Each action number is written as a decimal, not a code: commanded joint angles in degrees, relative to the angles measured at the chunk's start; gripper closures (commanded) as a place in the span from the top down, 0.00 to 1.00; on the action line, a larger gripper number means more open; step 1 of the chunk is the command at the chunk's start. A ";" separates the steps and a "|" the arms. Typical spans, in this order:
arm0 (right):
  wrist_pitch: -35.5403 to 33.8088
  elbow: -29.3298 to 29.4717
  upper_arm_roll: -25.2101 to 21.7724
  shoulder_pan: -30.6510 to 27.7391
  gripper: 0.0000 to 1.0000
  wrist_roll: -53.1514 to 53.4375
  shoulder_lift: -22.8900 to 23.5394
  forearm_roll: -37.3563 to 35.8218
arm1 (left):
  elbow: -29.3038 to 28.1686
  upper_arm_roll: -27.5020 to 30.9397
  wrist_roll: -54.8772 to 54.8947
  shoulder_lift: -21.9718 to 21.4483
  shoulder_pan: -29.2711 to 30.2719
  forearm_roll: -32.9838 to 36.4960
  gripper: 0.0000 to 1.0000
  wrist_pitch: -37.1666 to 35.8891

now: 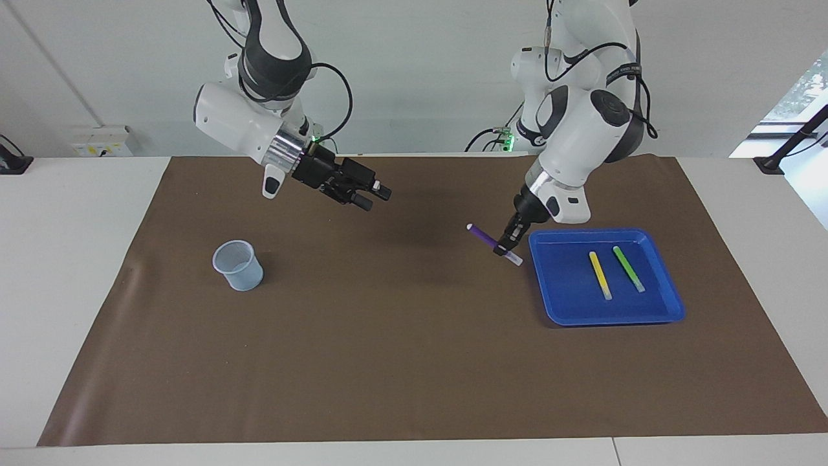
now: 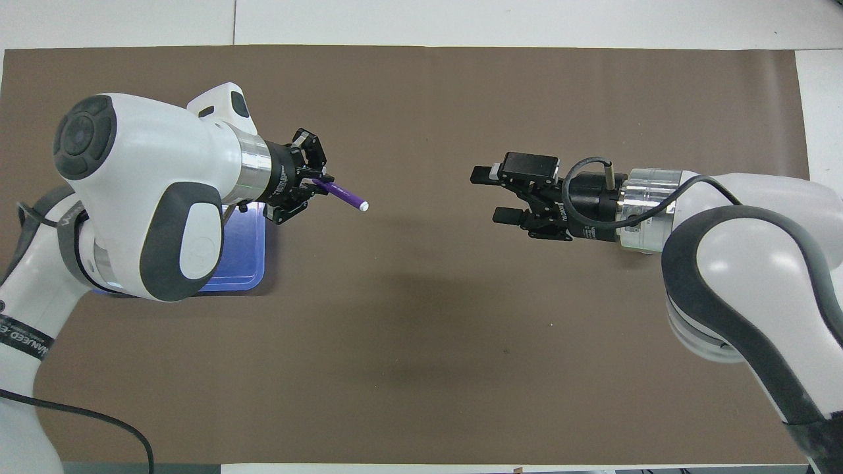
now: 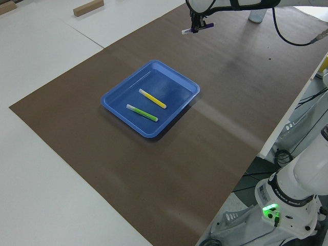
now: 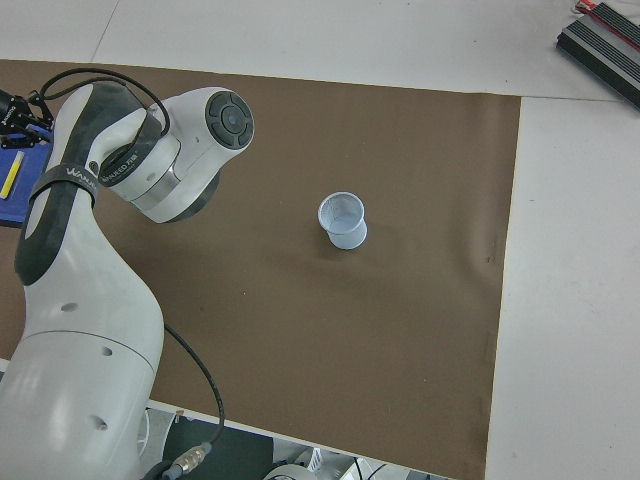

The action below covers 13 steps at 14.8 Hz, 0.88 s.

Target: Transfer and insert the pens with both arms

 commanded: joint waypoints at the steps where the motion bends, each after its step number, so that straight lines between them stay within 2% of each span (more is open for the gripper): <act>1: 2.32 -1.05 0.17 0.66 1.00 -2.90 0.45 3.54 | 3.16 0.79 -9.65 1.97 -4.45 -2.35 0.00 3.70; 3: 3.02 -1.22 0.17 1.28 1.00 -2.99 0.45 3.63 | 4.74 0.79 -15.03 2.76 -7.53 -2.18 0.00 4.77; 4: 4.59 -1.22 0.17 2.07 0.97 -2.99 0.80 3.63 | 5.01 0.79 -16.53 2.77 -9.02 -2.26 0.00 4.77; 6: 5.75 -1.05 0.17 2.78 0.84 -2.90 1.42 4.15 | 5.01 0.80 -17.86 2.77 -10.52 -2.17 0.00 4.95; 10: 4.87 -1.05 0.17 2.51 0.72 -3.07 1.33 4.33 | 4.93 0.79 -19.00 2.77 -12.28 -2.09 0.00 5.39; 13: 5.05 -1.13 0.17 3.21 0.69 -2.99 1.24 4.33 | 5.01 0.79 -19.01 2.77 -12.37 -2.00 0.00 5.39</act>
